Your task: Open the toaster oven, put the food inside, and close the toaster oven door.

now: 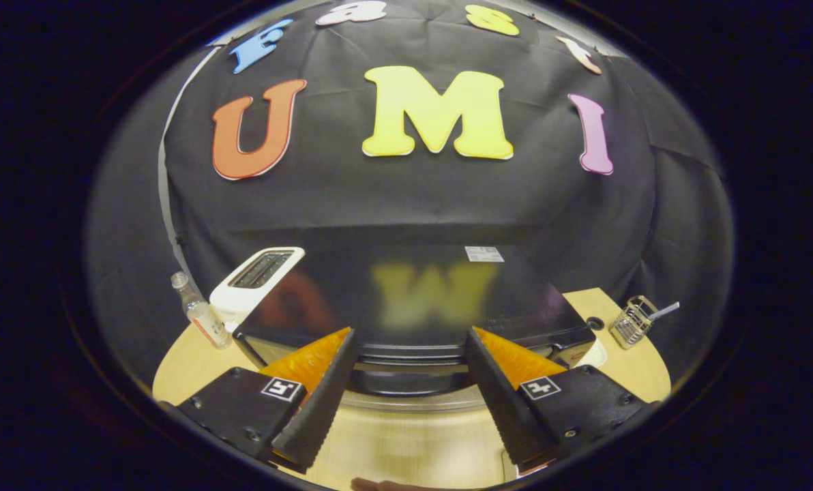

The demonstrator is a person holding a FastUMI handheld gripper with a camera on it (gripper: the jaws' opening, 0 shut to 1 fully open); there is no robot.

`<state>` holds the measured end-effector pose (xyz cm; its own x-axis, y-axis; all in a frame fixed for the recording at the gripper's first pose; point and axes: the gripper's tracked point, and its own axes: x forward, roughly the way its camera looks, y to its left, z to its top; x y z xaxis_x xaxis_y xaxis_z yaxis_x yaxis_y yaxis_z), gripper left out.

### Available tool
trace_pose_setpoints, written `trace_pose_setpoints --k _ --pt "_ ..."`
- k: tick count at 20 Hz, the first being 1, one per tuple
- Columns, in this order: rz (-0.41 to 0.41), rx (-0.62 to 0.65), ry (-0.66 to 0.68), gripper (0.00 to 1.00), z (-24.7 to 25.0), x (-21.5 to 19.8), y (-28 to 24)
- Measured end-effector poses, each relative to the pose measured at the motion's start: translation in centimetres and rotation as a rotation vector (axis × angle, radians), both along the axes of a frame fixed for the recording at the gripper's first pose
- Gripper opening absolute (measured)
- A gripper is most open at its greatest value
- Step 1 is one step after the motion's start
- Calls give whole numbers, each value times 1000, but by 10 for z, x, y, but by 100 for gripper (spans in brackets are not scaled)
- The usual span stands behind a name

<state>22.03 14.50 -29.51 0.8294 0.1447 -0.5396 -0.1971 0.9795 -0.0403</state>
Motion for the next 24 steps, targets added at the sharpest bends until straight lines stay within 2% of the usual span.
trace_pose_setpoints --k 9,13,17,24 --pt "0 -4 60 100 -4 -55 -11" --pt "36 -13 110 100 -14 -86 -14" --pt "98 -107 150 100 -33 -117 -20" --pt "116 -87 324 99 -77 -152 -26"
